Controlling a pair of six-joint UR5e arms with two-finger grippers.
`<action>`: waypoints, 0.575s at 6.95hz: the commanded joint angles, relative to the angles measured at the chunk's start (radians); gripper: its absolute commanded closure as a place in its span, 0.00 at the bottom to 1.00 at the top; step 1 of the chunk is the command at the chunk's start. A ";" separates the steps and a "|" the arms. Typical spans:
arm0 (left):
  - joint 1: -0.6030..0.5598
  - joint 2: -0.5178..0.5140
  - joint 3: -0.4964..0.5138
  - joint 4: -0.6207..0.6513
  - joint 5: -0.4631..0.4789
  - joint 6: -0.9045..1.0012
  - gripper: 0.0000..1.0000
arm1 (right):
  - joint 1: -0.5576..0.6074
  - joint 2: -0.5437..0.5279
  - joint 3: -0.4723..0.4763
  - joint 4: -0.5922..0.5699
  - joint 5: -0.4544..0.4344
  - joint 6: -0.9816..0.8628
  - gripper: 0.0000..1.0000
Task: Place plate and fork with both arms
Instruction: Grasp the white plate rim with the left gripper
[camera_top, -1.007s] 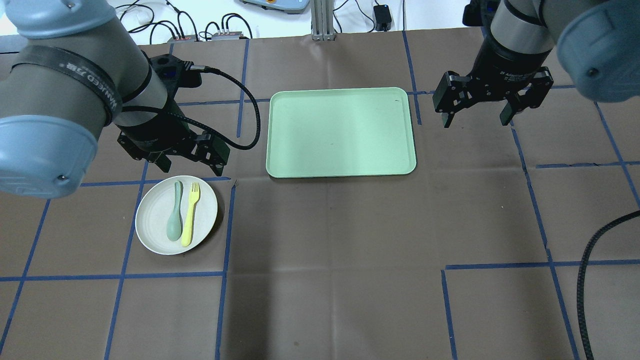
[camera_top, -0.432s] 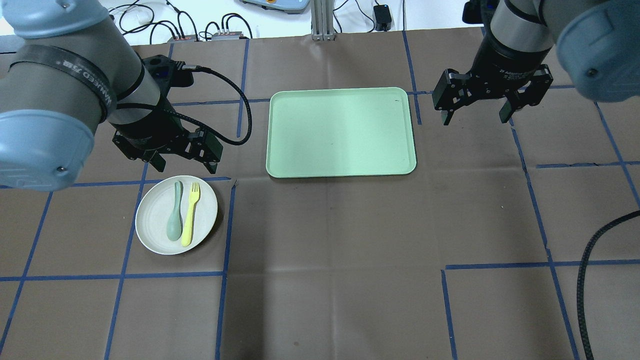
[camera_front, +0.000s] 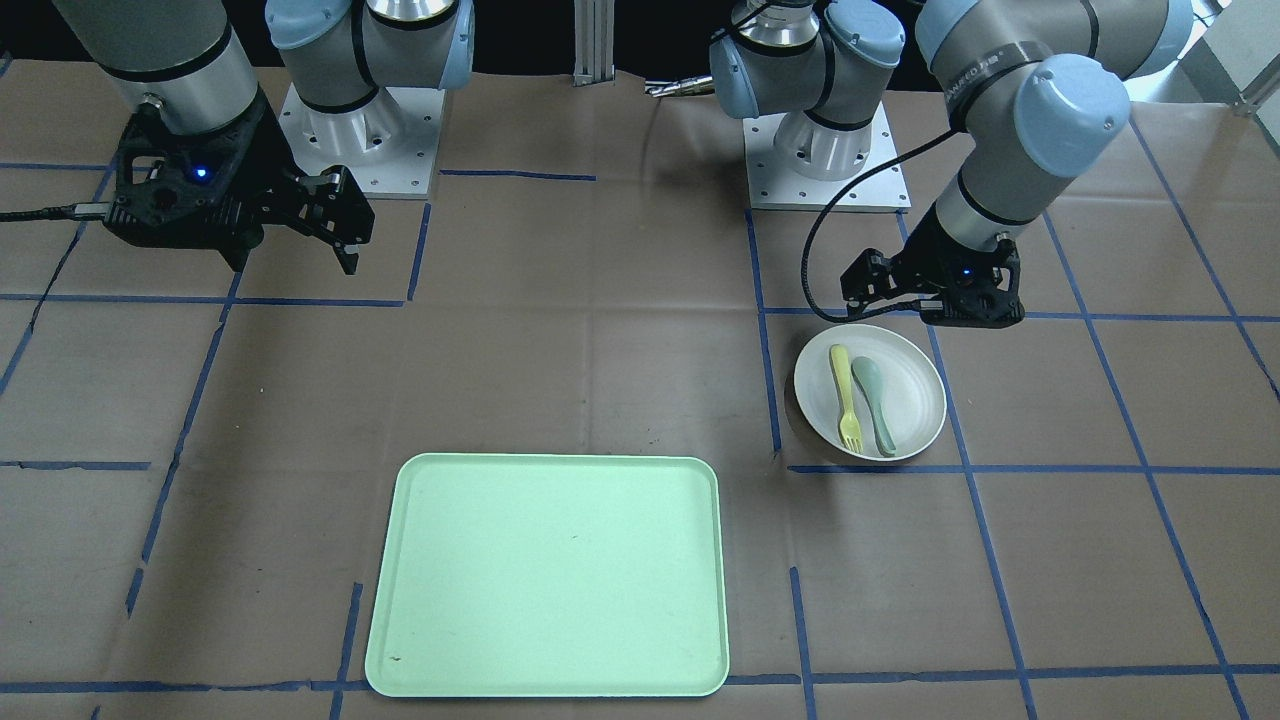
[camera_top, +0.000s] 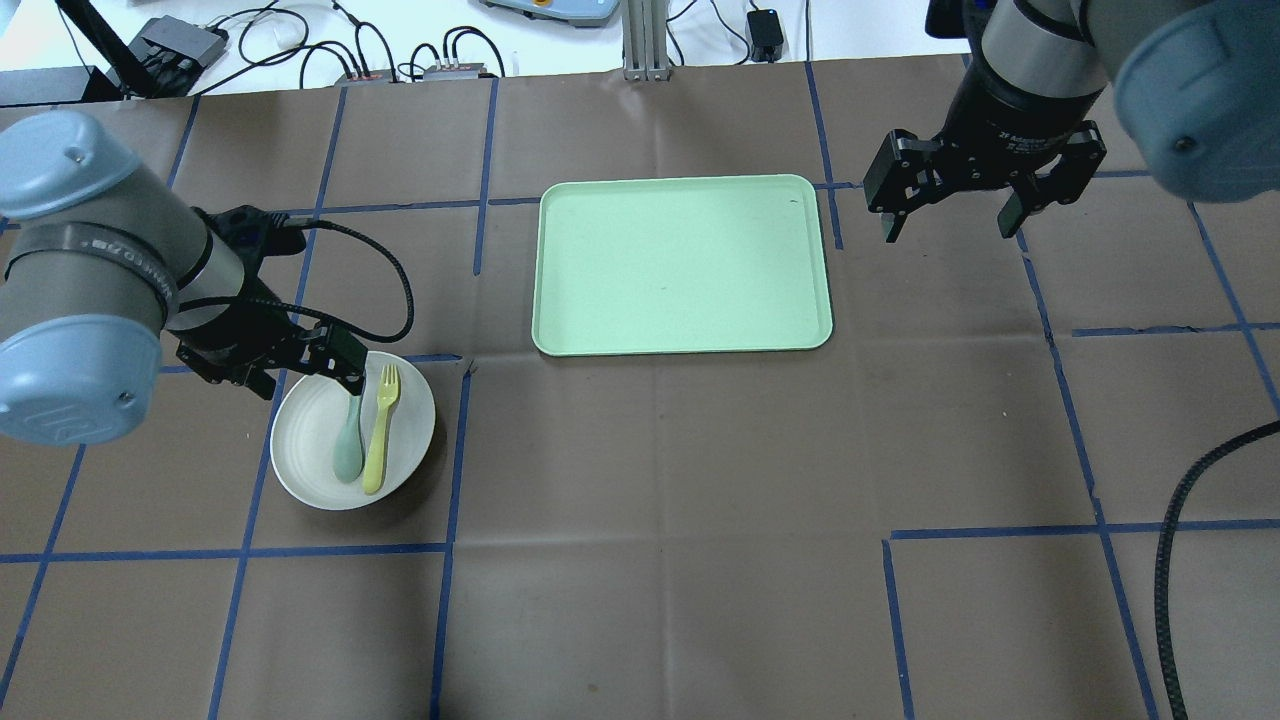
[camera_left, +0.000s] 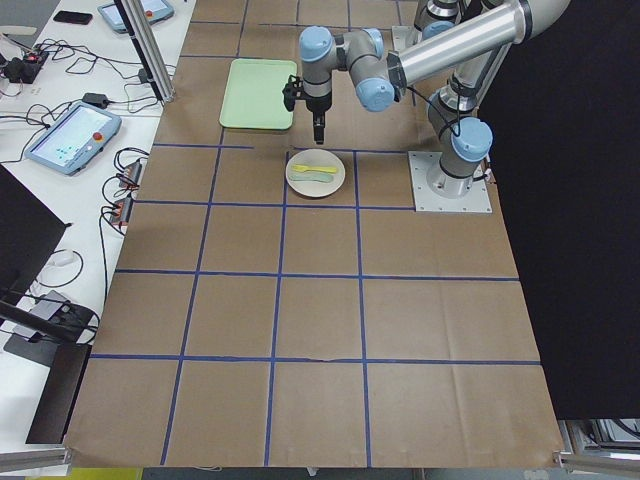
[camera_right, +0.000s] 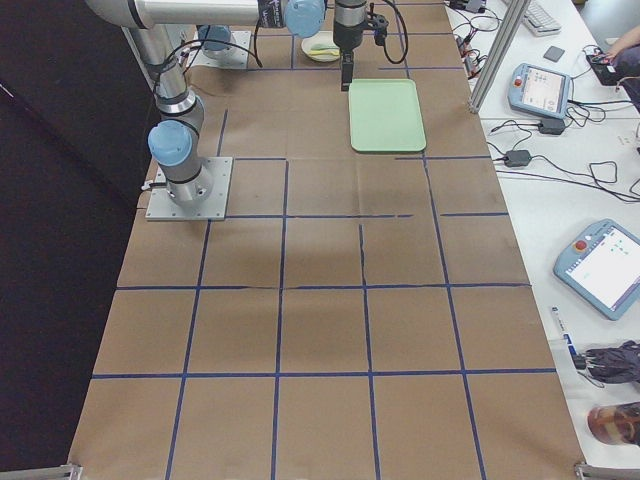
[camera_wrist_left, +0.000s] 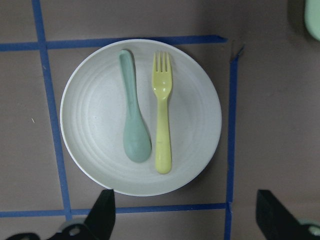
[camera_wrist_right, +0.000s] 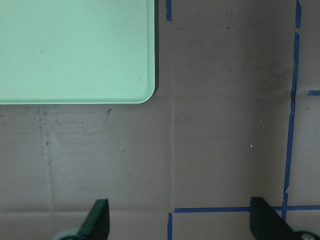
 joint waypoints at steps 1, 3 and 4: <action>0.086 -0.093 -0.028 0.158 -0.078 0.139 0.00 | 0.004 -0.001 0.005 -0.003 -0.003 0.003 0.00; 0.146 -0.226 -0.027 0.329 -0.084 0.305 0.01 | 0.004 0.002 0.008 -0.005 -0.001 0.005 0.00; 0.213 -0.240 -0.030 0.325 -0.086 0.353 0.01 | 0.004 -0.007 0.005 -0.005 0.000 0.012 0.00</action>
